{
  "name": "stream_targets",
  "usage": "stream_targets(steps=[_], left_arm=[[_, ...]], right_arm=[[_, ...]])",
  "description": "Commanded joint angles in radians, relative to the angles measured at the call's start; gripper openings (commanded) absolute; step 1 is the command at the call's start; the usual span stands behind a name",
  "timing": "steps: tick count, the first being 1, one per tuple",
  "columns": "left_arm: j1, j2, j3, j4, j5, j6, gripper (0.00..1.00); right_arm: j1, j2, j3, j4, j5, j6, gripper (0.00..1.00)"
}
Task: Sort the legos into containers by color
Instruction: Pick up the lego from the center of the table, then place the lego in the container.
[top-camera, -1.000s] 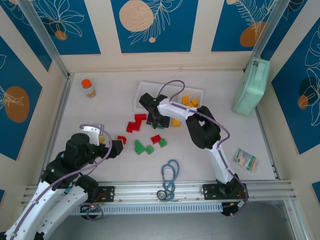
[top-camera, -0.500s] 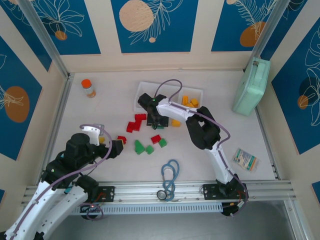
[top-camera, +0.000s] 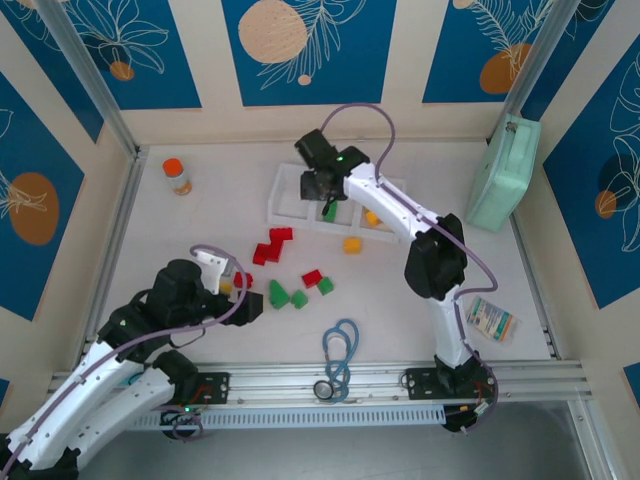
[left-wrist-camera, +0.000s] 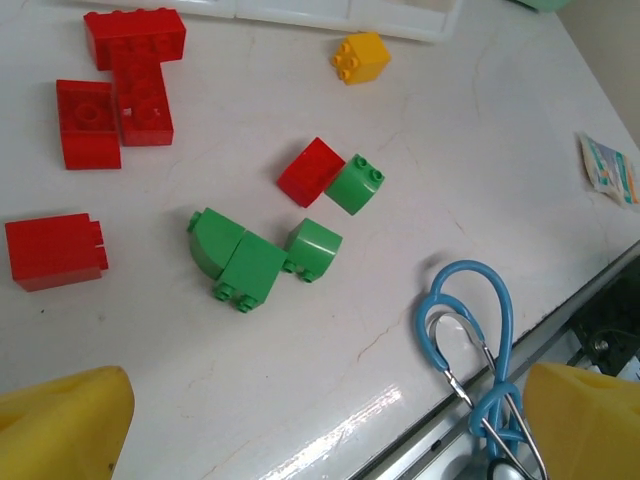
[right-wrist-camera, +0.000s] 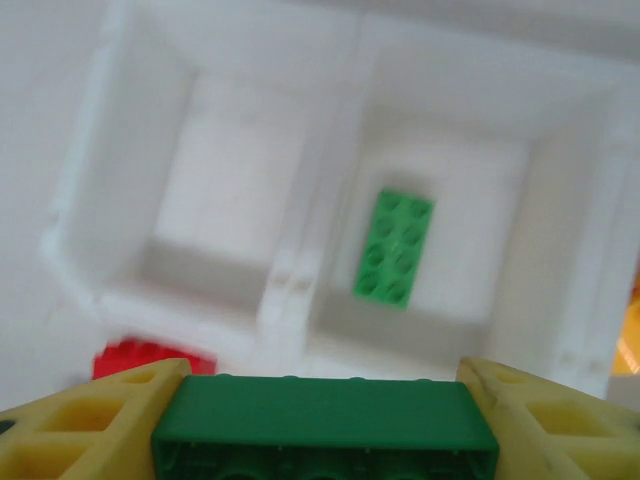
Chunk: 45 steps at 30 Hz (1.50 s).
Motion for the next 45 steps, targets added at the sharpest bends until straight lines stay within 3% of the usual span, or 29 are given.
stream_targets(steps=[1, 10, 14, 26, 34, 38, 41, 45], left_arm=[[-0.022, -0.025, 0.000, 0.010, -0.005, 0.015, 0.99], [-0.027, -0.054, -0.004, 0.019, -0.003, 0.015, 0.99], [-0.031, -0.058, -0.006, 0.021, -0.005, 0.015, 0.99], [-0.032, -0.059, -0.003, 0.019, -0.015, 0.011, 0.99], [-0.032, -0.060, -0.002, 0.017, -0.022, 0.006, 0.99], [-0.032, -0.057, -0.006, 0.019, -0.020, 0.003, 0.99], [-0.032, -0.053, -0.004, 0.019, -0.019, 0.003, 0.99], [-0.032, -0.051, -0.003, 0.016, -0.018, 0.004, 0.99]], right_arm=[[-0.053, 0.089, 0.039, -0.034, -0.051, -0.019, 0.47], [-0.122, 0.269, 0.246, -0.029, -0.070, 0.010, 0.47], [-0.141, 0.334, 0.323, -0.038, -0.080, 0.017, 0.52], [-0.162, 0.324, 0.341, -0.053, -0.102, 0.042, 0.88], [-0.130, 0.183, 0.240, -0.037, -0.161, 0.056, 0.90], [-0.090, 0.045, 0.087, 0.004, -0.187, 0.047, 0.95], [-0.091, -0.053, -0.040, 0.009, -0.269, 0.111, 0.99], [-0.067, -0.210, -0.280, 0.106, -0.358, 0.080, 0.99]])
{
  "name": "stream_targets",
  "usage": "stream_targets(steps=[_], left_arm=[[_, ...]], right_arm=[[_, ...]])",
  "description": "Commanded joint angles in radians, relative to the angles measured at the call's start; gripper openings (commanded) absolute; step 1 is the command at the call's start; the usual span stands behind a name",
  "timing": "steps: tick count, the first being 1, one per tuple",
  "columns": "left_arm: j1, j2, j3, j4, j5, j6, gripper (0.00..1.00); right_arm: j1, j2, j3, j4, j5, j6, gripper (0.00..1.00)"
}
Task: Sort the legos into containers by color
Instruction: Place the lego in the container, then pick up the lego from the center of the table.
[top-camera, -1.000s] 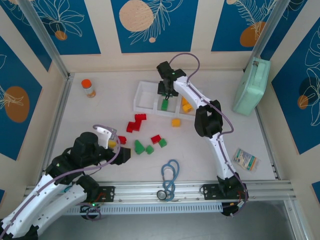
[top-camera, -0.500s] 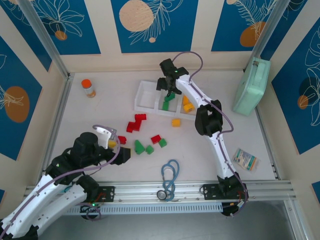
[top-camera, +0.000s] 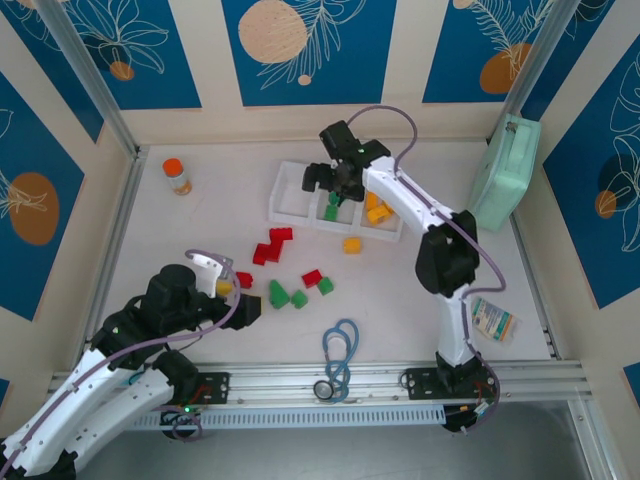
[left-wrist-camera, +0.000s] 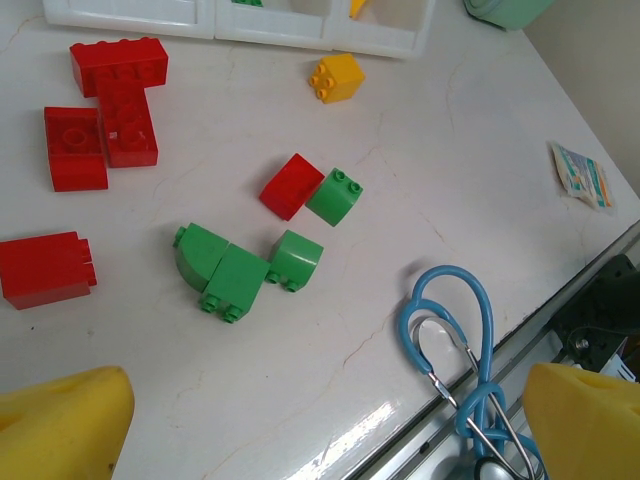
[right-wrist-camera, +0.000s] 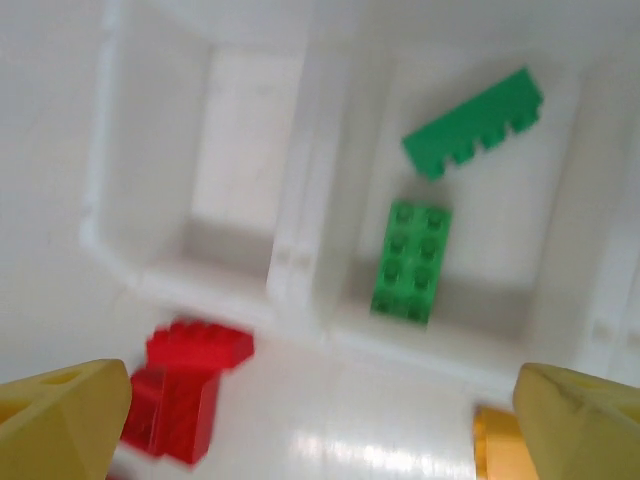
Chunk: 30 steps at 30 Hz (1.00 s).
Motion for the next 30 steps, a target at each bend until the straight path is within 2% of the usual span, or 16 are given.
stream_targets(steps=[1, 3, 8, 11, 12, 17, 23, 30], left_arm=[[-0.011, -0.004, -0.003, 0.014, -0.010, 0.005, 0.99], [-0.011, -0.007, -0.003, 0.014, -0.012, 0.004, 0.99], [-0.013, -0.013, -0.001, 0.011, -0.019, 0.004, 0.99], [-0.012, -0.013, -0.001, 0.011, -0.021, 0.005, 0.99], [-0.012, -0.014, 0.000, 0.011, -0.021, 0.005, 1.00], [-0.011, -0.020, 0.000, 0.009, -0.027, 0.006, 0.99], [-0.012, -0.023, -0.003, 0.011, -0.031, 0.005, 0.99], [-0.012, -0.021, -0.003, 0.011, -0.032, 0.005, 0.99]], right_arm=[[0.013, -0.126, -0.175, 0.077, -0.129, -0.028, 1.00], [0.031, -0.196, -0.286, 0.113, -0.146, -0.096, 0.98], [0.105, -0.296, -0.476, 0.094, -0.137, -0.385, 0.90], [0.199, -0.325, -0.557, 0.081, -0.054, -0.514, 0.92], [0.216, -0.321, -0.566, 0.070, -0.030, -0.516, 0.93], [0.249, -0.209, -0.509, -0.061, -0.061, -0.486, 0.90], [0.296, -0.140, -0.519, -0.050, 0.015, -0.501, 0.85], [0.313, -0.083, -0.513, -0.027, 0.033, -0.490, 0.81]])
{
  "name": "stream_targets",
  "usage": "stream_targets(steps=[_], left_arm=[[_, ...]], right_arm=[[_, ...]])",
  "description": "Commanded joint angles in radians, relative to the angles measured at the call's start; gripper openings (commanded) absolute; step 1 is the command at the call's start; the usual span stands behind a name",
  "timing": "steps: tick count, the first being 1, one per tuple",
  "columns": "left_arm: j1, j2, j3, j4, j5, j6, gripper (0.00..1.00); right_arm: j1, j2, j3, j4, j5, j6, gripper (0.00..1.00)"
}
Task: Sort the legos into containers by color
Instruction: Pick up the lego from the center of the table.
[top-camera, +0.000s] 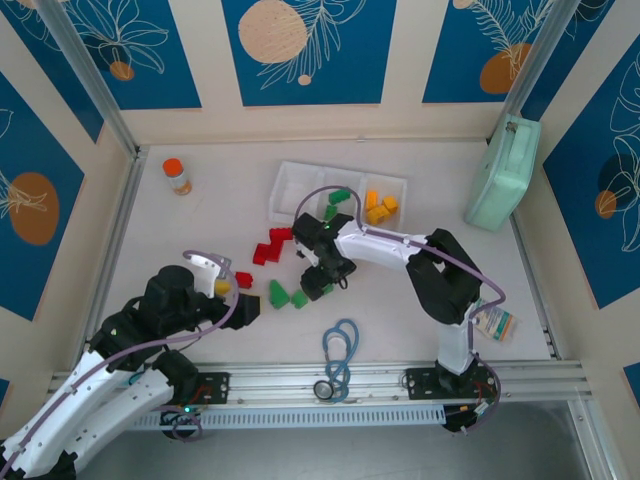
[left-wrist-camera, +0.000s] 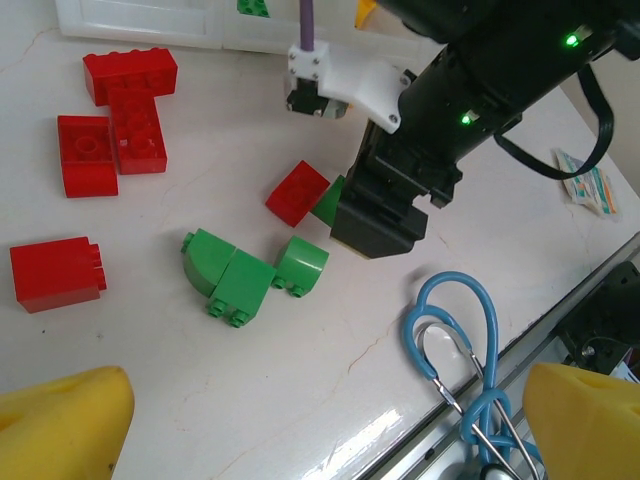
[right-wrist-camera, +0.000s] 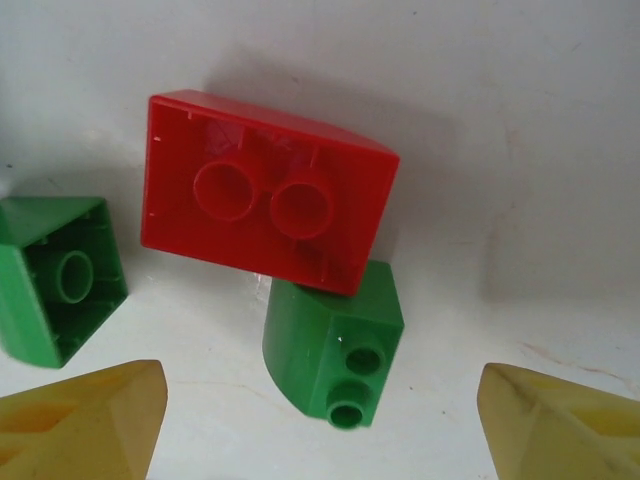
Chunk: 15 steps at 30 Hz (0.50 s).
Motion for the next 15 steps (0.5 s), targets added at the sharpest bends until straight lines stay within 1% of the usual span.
stream_targets(steps=[1, 9, 15], left_arm=[[-0.011, -0.008, -0.003, 0.012, -0.014, 0.006, 0.99], [-0.011, -0.008, -0.003, 0.012, -0.015, 0.005, 0.99], [-0.011, -0.008, -0.002, 0.010, -0.019, 0.004, 0.99]], right_arm=[[0.007, 0.012, 0.020, -0.005, 0.017, -0.003, 0.80], [0.006, 0.042, 0.022, 0.001, 0.052, 0.007, 0.72], [0.025, 0.068, 0.032, 0.018, 0.044, 0.018, 0.66]])
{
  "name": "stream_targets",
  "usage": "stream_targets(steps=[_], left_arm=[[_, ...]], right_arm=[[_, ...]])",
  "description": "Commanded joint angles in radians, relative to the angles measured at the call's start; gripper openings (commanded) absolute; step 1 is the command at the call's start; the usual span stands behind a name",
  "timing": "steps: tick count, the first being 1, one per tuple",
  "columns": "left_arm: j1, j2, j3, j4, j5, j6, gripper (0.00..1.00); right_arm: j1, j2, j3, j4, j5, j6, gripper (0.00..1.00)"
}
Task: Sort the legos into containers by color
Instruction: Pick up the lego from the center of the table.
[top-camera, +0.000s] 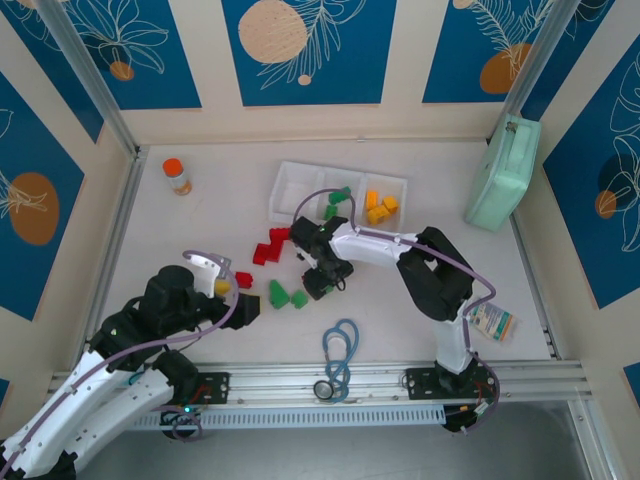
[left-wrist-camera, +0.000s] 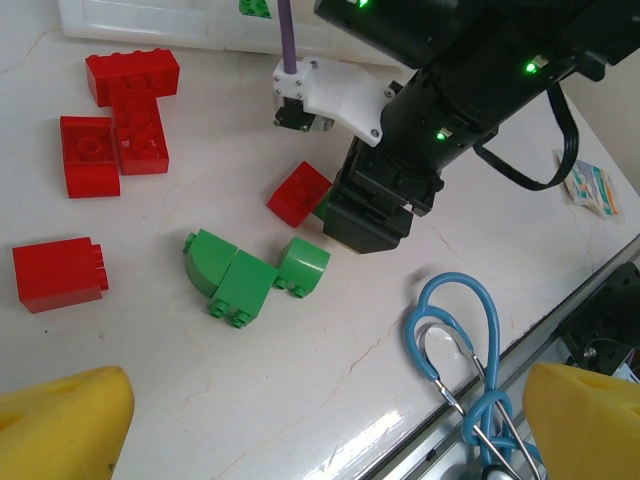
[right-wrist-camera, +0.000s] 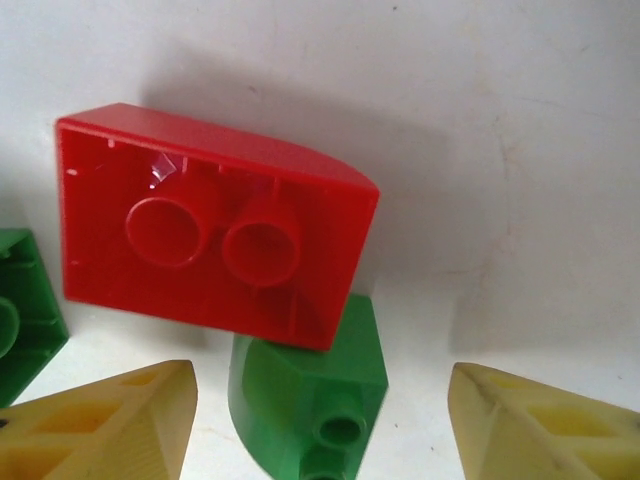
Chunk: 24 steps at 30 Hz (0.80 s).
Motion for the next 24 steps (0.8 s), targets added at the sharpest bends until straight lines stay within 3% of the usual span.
stream_targets(steps=[1, 7, 10, 14, 24], left_arm=[[-0.010, -0.008, -0.003, 0.010, -0.015, 0.005, 0.99], [-0.010, -0.008, -0.002, 0.009, -0.018, 0.003, 0.99], [-0.011, -0.008, -0.003, 0.009, -0.018, 0.003, 0.99], [-0.011, -0.008, -0.003, 0.009, -0.018, 0.003, 0.99], [-0.011, -0.010, -0.001, 0.008, -0.019, 0.003, 0.99]], right_arm=[[0.019, 0.025, 0.029, 0.005, 0.001, 0.012, 0.65], [0.031, 0.045, 0.038, 0.000, 0.016, 0.015, 0.55], [0.031, 0.041, 0.038, -0.008, 0.025, 0.020, 0.43], [0.031, 0.030, 0.035, -0.020, 0.045, 0.028, 0.35], [0.010, -0.062, 0.092, -0.061, 0.091, 0.028, 0.29]])
